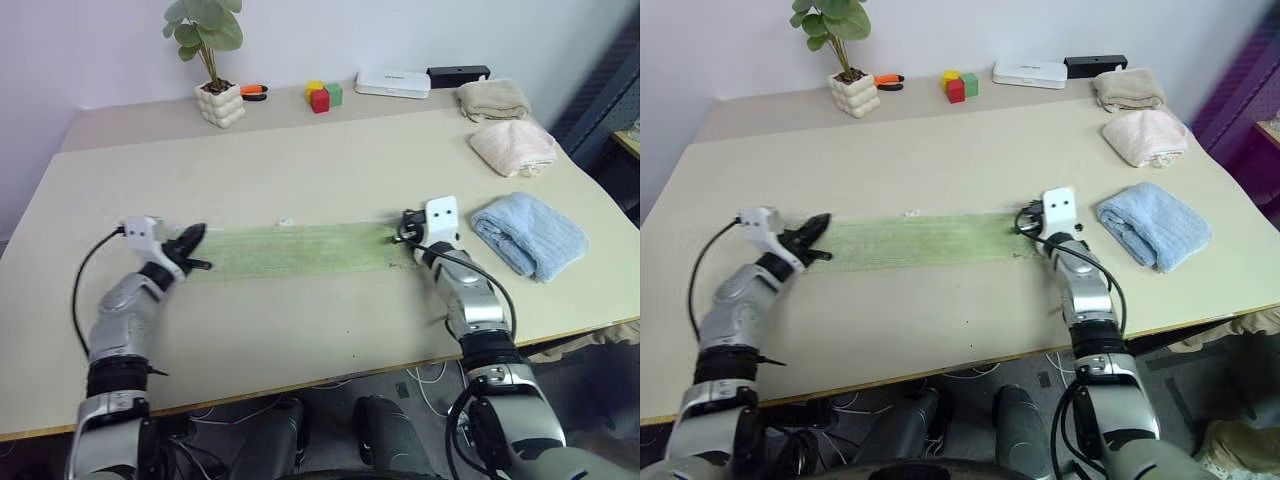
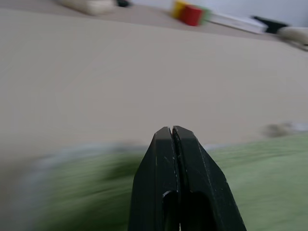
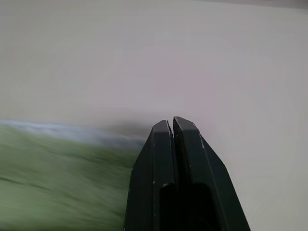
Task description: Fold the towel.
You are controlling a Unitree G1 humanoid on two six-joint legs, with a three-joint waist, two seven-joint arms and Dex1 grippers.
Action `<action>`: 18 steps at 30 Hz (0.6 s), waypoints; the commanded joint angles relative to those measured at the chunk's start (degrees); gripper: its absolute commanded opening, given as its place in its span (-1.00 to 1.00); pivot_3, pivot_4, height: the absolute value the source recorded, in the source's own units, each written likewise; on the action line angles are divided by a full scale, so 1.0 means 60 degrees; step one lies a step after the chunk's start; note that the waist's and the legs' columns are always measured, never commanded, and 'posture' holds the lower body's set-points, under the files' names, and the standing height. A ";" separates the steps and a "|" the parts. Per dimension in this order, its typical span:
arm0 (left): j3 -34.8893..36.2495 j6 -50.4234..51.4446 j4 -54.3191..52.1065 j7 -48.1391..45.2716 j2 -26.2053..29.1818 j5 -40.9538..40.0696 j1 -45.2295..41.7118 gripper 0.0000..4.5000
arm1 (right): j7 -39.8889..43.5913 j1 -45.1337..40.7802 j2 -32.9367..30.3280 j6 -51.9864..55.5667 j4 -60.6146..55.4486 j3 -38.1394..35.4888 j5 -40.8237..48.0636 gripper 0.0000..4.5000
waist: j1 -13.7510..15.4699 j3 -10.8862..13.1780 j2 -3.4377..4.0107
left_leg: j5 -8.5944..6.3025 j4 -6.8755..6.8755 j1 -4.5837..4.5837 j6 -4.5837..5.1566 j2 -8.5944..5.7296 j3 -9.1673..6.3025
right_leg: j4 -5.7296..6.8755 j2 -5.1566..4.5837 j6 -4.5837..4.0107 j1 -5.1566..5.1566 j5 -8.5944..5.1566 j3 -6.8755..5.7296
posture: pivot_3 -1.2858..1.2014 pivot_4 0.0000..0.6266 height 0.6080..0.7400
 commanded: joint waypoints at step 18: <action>-0.0040 0.1435 -0.2441 -0.5053 0.1940 -0.1831 0.0760 0.99 | 0.0310 0.1429 -0.0326 0.7947 -0.5823 -0.3844 0.8622 1.00 | -0.0018 0.0001 0.0001 | -0.0007 -0.0031 -0.0008 0.0005 0.0006 -0.0016 | -0.0019 -0.0005 -0.0007 -0.0007 -0.0004 0.0001 | 0.03 -0.52 1.00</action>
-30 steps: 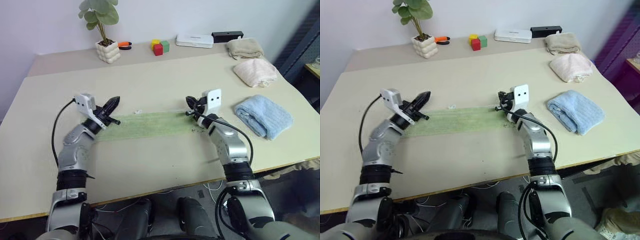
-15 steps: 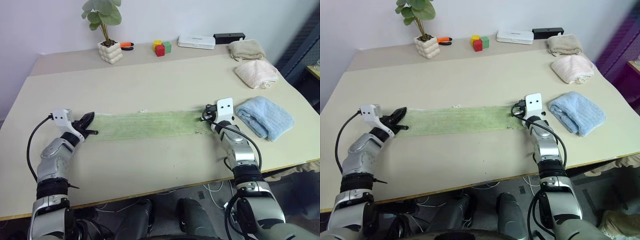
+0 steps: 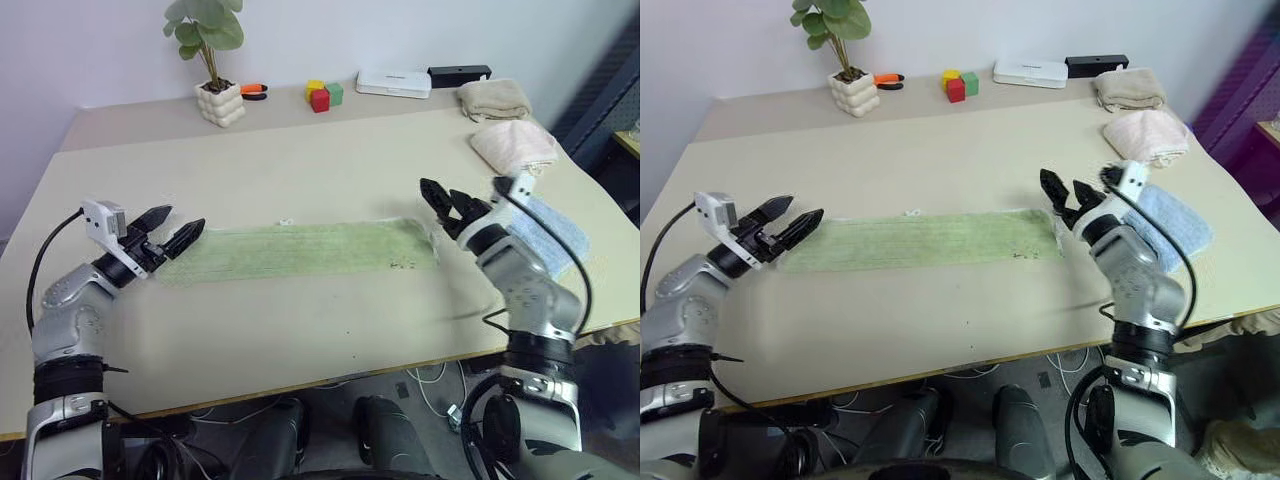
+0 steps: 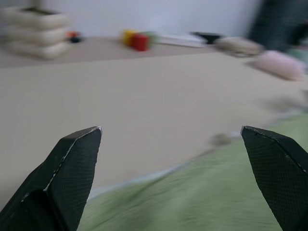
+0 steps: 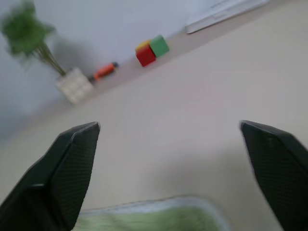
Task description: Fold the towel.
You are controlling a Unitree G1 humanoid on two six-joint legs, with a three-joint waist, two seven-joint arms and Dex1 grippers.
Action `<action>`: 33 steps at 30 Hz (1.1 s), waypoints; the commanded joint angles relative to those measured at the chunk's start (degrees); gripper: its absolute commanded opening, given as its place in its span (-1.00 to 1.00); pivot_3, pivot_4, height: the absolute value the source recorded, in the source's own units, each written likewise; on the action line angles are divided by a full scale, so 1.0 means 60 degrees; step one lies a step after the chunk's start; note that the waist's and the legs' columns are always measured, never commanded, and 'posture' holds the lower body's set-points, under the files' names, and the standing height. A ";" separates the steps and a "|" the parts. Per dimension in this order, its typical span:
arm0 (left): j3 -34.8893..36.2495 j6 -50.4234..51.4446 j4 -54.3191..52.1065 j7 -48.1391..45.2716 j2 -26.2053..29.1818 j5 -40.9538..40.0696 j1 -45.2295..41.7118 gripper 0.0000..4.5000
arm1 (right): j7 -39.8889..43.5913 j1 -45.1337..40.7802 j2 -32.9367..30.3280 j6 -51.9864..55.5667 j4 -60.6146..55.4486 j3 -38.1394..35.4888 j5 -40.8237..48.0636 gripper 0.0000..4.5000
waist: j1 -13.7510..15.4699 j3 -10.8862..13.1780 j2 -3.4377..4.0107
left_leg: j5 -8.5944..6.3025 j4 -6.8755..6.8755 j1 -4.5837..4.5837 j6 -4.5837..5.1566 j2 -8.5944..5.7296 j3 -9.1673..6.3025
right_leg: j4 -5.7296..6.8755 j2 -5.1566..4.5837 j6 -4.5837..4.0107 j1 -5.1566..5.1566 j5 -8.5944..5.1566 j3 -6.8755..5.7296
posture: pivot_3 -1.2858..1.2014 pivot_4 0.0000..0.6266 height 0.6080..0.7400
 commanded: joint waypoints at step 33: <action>-0.0786 0.0570 -0.2374 -0.2597 0.1391 -0.0384 0.0896 1.00 | -0.4948 0.1814 0.0147 0.1521 -0.0379 0.0196 0.5951 -0.27 | 0.0004 0.0006 0.0010 | -0.0005 -0.0009 -0.0009 0.0014 0.0011 0.0020 | -0.0054 -0.0007 -0.0033 0.0009 -0.0027 0.0007 | 0.03 -0.52 1.00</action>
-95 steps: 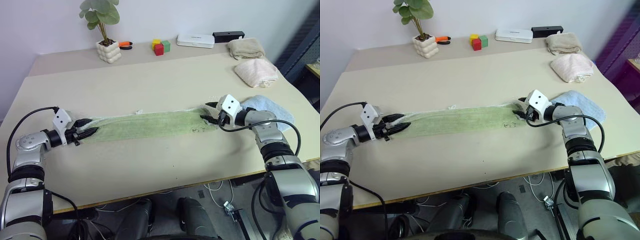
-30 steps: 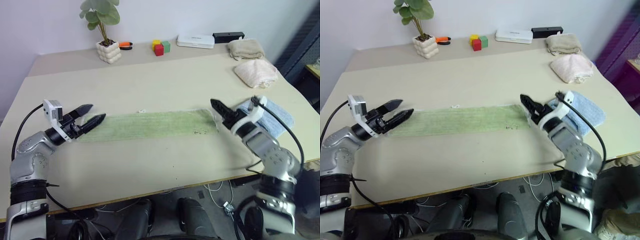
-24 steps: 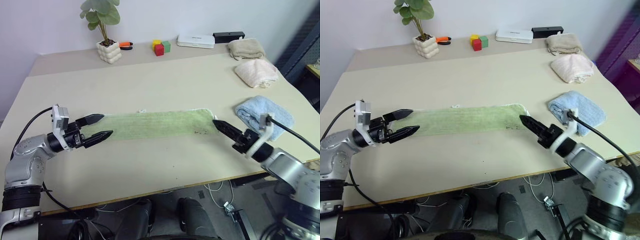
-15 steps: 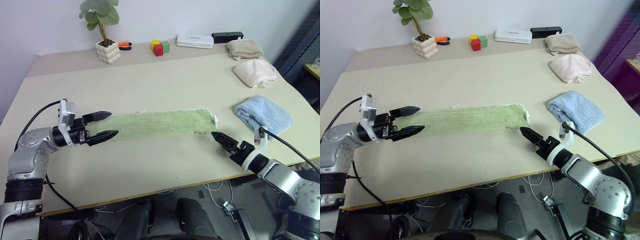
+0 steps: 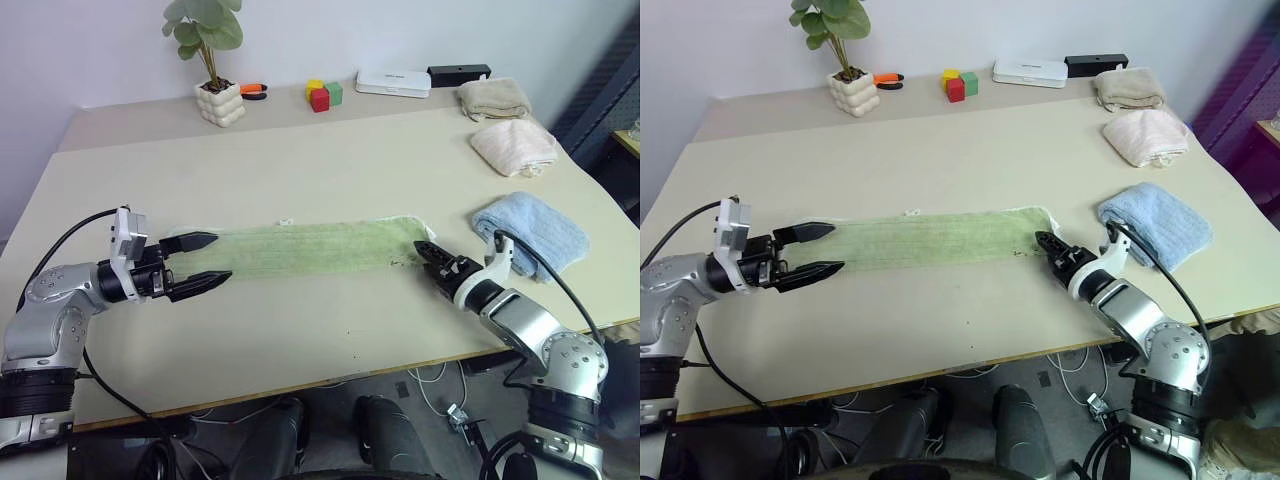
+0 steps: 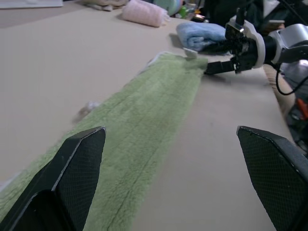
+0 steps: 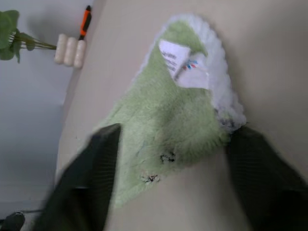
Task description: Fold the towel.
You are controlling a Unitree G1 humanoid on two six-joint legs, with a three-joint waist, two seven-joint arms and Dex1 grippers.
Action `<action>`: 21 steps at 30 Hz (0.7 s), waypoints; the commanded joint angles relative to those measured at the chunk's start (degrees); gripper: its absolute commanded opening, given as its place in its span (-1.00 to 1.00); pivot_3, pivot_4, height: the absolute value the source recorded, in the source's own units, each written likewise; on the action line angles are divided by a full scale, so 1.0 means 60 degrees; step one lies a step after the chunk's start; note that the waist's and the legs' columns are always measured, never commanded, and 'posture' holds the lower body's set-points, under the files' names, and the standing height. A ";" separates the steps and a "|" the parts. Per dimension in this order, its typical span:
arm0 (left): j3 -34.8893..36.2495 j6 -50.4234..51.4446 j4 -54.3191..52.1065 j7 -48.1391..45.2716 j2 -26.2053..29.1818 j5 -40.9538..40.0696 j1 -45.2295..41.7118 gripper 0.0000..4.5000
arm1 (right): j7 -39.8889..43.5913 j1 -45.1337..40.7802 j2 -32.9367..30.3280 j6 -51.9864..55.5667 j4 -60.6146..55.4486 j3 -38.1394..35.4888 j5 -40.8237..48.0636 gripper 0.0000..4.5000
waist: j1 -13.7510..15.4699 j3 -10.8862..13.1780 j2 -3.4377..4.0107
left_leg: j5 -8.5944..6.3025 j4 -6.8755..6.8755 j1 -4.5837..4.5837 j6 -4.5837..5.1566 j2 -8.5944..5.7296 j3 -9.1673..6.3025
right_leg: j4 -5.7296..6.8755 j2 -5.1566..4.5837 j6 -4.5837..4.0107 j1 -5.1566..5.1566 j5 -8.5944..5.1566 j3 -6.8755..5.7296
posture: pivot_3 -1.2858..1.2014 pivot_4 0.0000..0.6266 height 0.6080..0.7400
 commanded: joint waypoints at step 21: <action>0.0172 -0.0467 -0.0017 0.0367 -0.0121 0.0027 -0.0279 1.00 | 0.4224 -0.0780 -0.3597 -0.1792 -0.1084 0.2159 -0.5308 -0.99 | -0.0027 0.0006 0.0006 | 0.0000 0.0000 -0.0004 0.0002 0.0000 0.0000 | -0.0004 -0.0002 0.0002 -0.0004 0.0000 -0.0007 | 0.03 -0.52 1.00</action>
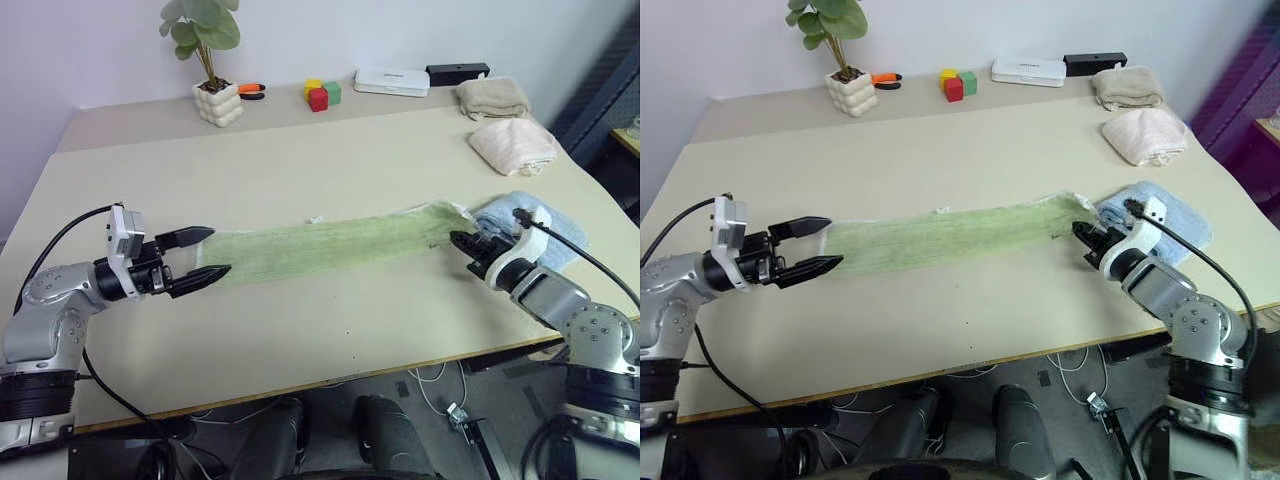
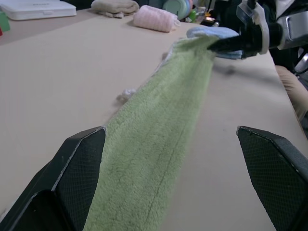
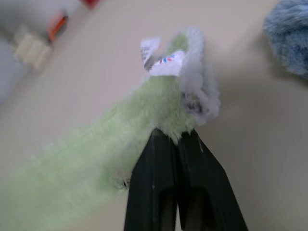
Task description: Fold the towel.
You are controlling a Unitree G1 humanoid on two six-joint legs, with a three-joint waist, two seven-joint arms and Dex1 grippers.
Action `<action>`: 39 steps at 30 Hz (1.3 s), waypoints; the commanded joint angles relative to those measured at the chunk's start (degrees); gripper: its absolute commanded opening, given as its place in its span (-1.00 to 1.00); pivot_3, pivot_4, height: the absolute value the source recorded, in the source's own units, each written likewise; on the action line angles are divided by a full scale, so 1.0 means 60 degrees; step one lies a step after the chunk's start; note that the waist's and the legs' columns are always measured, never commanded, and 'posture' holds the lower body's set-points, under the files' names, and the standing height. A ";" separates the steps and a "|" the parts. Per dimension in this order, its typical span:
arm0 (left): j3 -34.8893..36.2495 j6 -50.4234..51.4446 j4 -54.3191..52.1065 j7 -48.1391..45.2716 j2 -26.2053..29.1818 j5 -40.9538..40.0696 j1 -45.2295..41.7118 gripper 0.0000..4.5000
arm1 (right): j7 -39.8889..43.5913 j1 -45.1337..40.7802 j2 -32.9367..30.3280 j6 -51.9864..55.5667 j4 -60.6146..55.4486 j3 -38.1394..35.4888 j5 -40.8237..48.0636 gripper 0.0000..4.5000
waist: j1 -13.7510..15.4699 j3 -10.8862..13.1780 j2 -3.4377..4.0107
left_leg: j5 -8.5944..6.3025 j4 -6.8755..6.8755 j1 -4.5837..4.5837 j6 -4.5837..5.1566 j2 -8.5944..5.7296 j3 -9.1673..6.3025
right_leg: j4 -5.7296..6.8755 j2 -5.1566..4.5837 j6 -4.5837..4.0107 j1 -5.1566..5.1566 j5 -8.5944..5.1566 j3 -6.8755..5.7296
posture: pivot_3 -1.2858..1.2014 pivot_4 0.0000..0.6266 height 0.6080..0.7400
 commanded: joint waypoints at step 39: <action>0.0339 -0.0096 -0.0691 0.0560 -0.0038 -0.0139 0.0235 1.00 | 0.6878 -0.2354 0.1674 -0.3725 -0.1021 0.5949 -0.6791 0.72 | 0.0017 0.0004 -0.0012 | -0.0018 0.0004 -0.0009 -0.0025 -0.0002 -0.0007 | 0.0011 0.0004 0.0029 -0.0018 0.0016 -0.0014 | 0.03 -0.52 1.00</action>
